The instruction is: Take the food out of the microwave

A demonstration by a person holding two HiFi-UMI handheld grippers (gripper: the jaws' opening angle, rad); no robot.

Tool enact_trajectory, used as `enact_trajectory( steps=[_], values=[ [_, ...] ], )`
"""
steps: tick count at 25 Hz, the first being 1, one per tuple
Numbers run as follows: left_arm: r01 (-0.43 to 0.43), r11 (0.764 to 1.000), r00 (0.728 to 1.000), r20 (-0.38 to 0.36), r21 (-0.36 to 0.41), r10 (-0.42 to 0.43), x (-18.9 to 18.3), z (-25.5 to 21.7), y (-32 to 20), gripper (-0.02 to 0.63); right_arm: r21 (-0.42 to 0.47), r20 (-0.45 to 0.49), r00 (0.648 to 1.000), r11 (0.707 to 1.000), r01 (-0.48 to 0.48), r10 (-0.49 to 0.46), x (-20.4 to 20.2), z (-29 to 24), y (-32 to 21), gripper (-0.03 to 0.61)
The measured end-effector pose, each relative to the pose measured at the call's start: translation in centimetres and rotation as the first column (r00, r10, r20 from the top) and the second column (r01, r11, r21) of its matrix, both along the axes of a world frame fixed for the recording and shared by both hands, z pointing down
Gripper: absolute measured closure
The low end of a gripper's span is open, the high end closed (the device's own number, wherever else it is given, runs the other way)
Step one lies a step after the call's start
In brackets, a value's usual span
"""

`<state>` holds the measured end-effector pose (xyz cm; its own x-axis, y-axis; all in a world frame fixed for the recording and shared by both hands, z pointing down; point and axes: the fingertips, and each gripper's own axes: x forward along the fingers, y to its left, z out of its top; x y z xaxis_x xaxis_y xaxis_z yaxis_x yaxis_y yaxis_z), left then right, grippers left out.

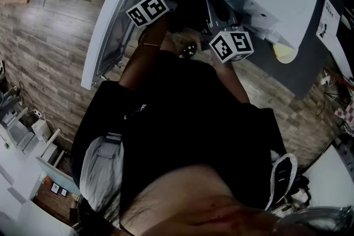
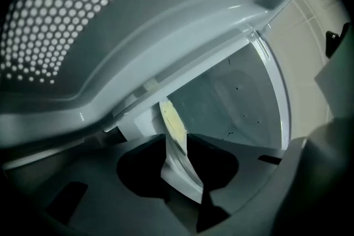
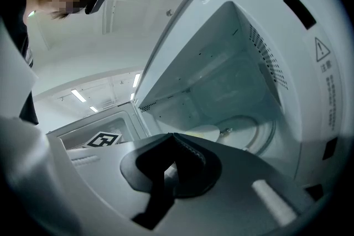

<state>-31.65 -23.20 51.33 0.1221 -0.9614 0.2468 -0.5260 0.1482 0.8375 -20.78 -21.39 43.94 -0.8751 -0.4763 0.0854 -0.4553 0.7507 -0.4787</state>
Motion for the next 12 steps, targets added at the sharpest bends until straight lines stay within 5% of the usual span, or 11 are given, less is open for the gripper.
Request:
enact_trajectory(
  steps=[12],
  values=[
    [0.011, 1.000, 0.997, -0.081, 0.009, -0.011, 0.16, -0.18, -0.95, 0.512, -0.013, 0.003, 1.000, 1.000, -0.025, 0.025, -0.12, 0.10, -0.61, 0.578]
  ],
)
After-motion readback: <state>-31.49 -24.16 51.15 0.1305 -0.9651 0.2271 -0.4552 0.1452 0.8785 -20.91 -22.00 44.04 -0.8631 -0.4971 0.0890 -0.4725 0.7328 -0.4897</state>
